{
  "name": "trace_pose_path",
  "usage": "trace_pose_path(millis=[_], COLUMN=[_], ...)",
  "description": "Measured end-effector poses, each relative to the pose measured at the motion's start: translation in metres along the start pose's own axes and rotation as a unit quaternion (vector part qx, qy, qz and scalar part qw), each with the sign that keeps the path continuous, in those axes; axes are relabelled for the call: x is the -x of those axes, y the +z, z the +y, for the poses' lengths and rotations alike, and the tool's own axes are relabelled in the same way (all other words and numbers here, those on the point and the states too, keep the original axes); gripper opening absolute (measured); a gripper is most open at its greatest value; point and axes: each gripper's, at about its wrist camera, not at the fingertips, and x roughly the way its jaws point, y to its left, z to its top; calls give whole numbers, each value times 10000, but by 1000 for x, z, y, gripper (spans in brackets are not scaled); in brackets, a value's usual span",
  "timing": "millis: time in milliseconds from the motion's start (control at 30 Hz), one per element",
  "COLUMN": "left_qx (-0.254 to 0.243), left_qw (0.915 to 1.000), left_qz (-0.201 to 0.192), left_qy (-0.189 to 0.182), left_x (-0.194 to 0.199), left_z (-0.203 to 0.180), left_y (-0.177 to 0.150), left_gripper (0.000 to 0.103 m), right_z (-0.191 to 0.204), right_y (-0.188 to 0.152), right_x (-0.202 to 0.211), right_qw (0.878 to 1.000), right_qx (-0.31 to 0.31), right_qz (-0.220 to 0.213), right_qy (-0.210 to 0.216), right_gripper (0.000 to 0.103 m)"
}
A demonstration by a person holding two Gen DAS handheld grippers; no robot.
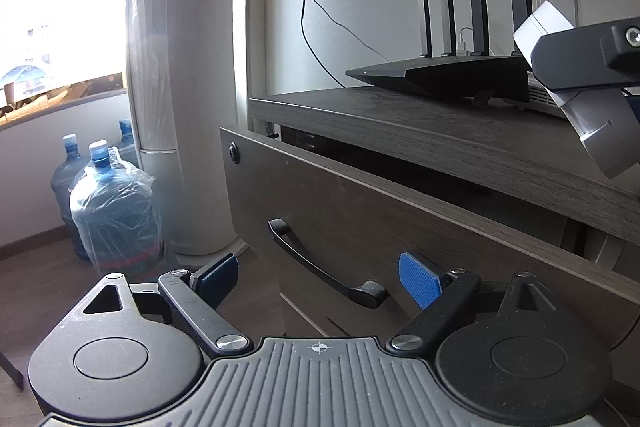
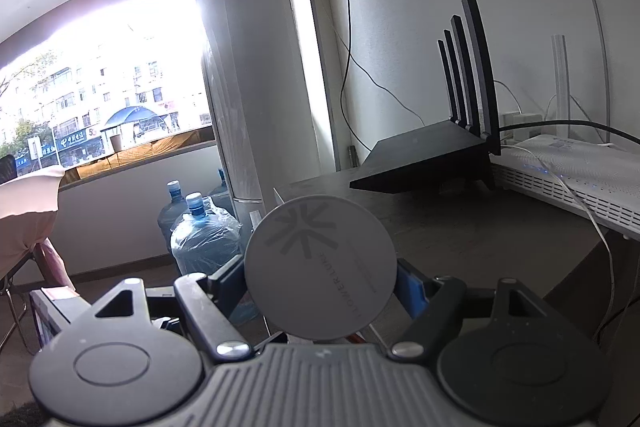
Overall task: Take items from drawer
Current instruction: 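Push the drawer front shut with the left tool while the right tool holds the jar, then lower the white jar onto the cabinet top and open the right tool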
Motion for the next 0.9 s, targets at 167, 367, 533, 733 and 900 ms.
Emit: trace_pose_path(millis=[167, 367, 533, 733, 900], left_qx=[-28, 103, -20, -256, -80], left_qw=[9999, 9997, 9997, 9981, 9993], left_qz=[15, 18, -51, -22, -161], left_qy=[-96, -206, -218, -563, -317], left_x=[-12, -21, -25, -13, 10], left_z=[-10, -17, -23, -22, -14], left_y=[1, 0, -3, -4, 0], left_gripper=[90, 90, 91, 99, 100], right_z=[-4, -7, -12, -15, -17], right_y=[-1, -3, -3, -5, -3], right_x=[3, 6, 7, 10, 13], right_qw=[10000, 9999, 9999, 9998, 9998], right_qx=[0, -22, -38, -70, -82], right_qz=[-20, -18, -1, 0, -46], right_qy=[-48, -107, -163, -185, -162], right_gripper=[78, 78, 78, 78, 78])
